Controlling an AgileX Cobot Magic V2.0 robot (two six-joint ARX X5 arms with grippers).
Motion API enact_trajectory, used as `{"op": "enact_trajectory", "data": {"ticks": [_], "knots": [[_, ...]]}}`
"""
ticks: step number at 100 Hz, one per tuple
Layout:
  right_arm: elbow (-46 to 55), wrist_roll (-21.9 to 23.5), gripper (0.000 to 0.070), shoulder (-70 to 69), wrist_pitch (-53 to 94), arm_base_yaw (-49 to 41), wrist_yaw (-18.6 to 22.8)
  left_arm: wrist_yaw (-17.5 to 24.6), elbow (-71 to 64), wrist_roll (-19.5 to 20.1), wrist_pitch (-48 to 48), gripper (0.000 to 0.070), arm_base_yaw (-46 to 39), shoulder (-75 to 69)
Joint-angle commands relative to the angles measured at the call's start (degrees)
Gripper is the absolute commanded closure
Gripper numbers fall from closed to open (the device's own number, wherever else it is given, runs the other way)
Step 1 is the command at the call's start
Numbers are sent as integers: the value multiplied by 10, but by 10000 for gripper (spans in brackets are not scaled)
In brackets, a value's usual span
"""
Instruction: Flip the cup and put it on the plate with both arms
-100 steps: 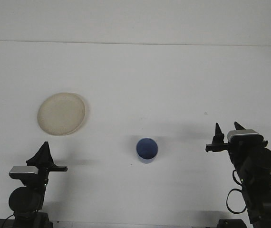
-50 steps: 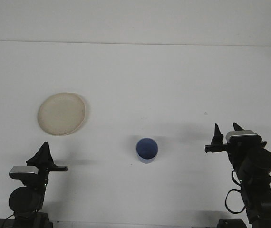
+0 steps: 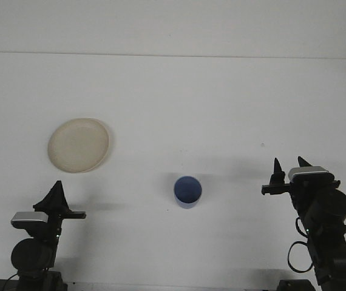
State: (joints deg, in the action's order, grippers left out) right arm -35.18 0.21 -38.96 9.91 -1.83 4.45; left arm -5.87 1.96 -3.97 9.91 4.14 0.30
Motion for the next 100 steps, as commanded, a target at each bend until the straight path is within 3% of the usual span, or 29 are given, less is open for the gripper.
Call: {"op": "enact_trajectory", "data": {"ticks": [1,11,35,65,84,100], "knots": [[-3,0,278,-1,-7,-1,0,0,-10,-30,9,689,0,-1],[-3,0,279,-1,-7,-1,0,0,2,-48,2,689,0,-1],[-3,0,279,-1,-7,-1,0,0,91,-44,-44,689,0,7],[-3,0,279,-1,-7,-1,0,0,313,-41,-277,689,0,140],[-4,0,279,-1,-7,-1,0,0,457,-5,-428,689,0,272],[-3,0,279,-1,-7,-1,0,0,536,2,-523,689,0,366]]}}
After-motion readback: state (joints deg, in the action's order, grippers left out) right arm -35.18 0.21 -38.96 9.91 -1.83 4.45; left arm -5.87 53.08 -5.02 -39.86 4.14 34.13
